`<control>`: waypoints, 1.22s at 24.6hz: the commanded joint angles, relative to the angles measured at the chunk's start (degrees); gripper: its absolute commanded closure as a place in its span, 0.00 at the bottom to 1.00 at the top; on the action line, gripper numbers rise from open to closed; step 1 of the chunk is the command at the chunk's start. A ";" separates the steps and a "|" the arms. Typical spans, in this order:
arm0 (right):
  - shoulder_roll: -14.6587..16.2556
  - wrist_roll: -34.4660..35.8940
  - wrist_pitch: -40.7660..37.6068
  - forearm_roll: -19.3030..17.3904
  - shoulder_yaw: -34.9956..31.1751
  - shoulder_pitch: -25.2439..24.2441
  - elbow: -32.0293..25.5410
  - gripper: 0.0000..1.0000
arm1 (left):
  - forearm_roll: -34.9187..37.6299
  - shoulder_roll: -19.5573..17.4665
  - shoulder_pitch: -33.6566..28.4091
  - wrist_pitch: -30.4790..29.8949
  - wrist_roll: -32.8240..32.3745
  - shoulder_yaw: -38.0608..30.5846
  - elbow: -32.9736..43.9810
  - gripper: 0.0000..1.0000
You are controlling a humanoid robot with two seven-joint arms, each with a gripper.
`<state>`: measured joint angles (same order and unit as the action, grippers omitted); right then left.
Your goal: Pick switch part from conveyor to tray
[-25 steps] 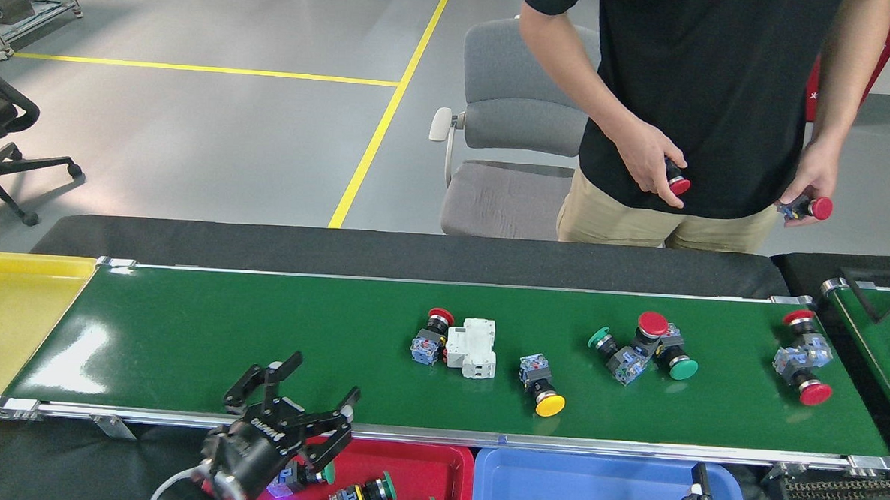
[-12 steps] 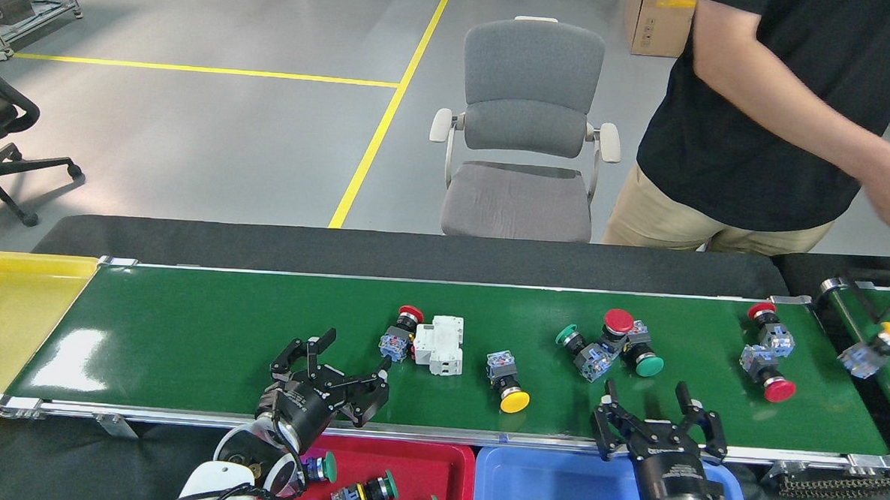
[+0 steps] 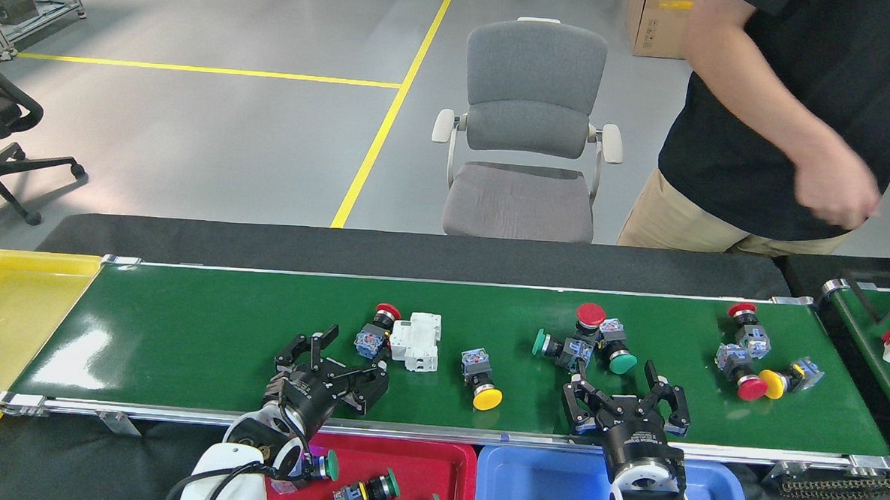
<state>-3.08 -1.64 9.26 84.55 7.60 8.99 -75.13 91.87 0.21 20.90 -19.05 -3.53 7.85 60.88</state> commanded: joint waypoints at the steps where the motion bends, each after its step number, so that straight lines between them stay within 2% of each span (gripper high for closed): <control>1: 0.26 -0.30 0.32 0.09 0.05 1.47 -0.19 0.01 | -0.56 0.05 1.08 -0.55 0.81 -0.11 0.46 0.82; 2: 0.26 -0.30 0.32 0.00 0.05 1.74 0.42 0.01 | -0.64 -0.12 0.72 -1.16 1.60 -0.11 0.64 0.88; 5: 0.00 -0.39 0.49 0.00 0.05 2.88 1.74 0.01 | -1.70 -0.74 -0.68 -6.26 4.41 -0.03 2.04 0.93; 7: -0.09 -0.82 0.67 -0.09 -0.04 3.23 2.53 0.01 | -1.70 -0.91 -3.40 -13.45 4.59 -0.03 6.43 0.93; 9: -0.09 -0.91 2.16 -0.09 -0.04 4.02 3.67 0.02 | -1.70 -2.58 -8.23 -23.39 4.59 -0.82 13.11 0.92; 10: -0.09 -1.00 2.78 -0.09 0.05 4.28 4.11 0.04 | -1.79 -3.90 -10.43 -25.95 4.59 -1.17 16.63 0.91; 11: -0.09 -1.18 2.78 -0.09 0.05 4.55 4.47 0.12 | -1.96 -5.13 -12.98 -25.95 4.50 -1.70 19.97 0.88; 12: -0.09 -1.18 2.78 0.00 0.14 4.81 4.73 0.22 | -1.96 -5.75 -14.75 -25.95 4.50 -2.31 21.91 0.83; 14: 0.26 -1.26 2.43 0.18 0.49 5.25 4.82 0.56 | -1.96 -6.80 -17.91 -25.95 4.50 -3.54 25.07 0.67; 15: 0.35 -1.53 2.43 0.27 0.93 5.34 4.82 0.69 | -1.96 -7.15 -18.44 -25.95 4.50 -4.24 25.69 0.61; 16: 0.53 -1.88 2.34 0.27 1.46 5.34 4.82 0.82 | -1.96 -7.68 -18.88 -25.95 4.50 -5.56 26.13 0.46; 18: 0.97 -1.97 2.25 0.27 1.98 5.34 4.73 0.96 | -2.05 -7.94 -19.84 -25.95 4.59 -8.29 27.01 0.11; 19: 1.14 -1.97 2.25 0.27 2.16 5.34 4.56 0.98 | -2.14 -7.94 -20.99 -25.95 4.59 -9.78 27.62 0.00; 22: 1.14 -1.97 2.25 0.18 2.16 5.16 3.85 0.98 | -4.34 -8.12 -23.36 -25.95 4.68 -12.42 27.80 0.00; 25: 1.23 -1.88 2.16 0.00 2.42 4.20 0.69 0.98 | -5.30 -8.30 -25.12 -25.95 4.68 -15.85 28.32 0.00; 28: 1.32 -1.70 -0.56 -0.09 4.53 1.21 -5.64 0.98 | -5.39 -7.33 -26.00 -25.95 4.68 -23.14 28.68 0.00; 30: 1.93 -1.70 -5.65 -0.17 6.81 -2.92 -12.31 0.98 | -5.39 -6.19 -26.52 -25.95 4.68 -29.11 28.50 0.00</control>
<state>-1.65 -3.79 7.25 84.52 13.41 6.71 -84.32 86.80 -6.32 -5.73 -44.77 0.71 -18.82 88.83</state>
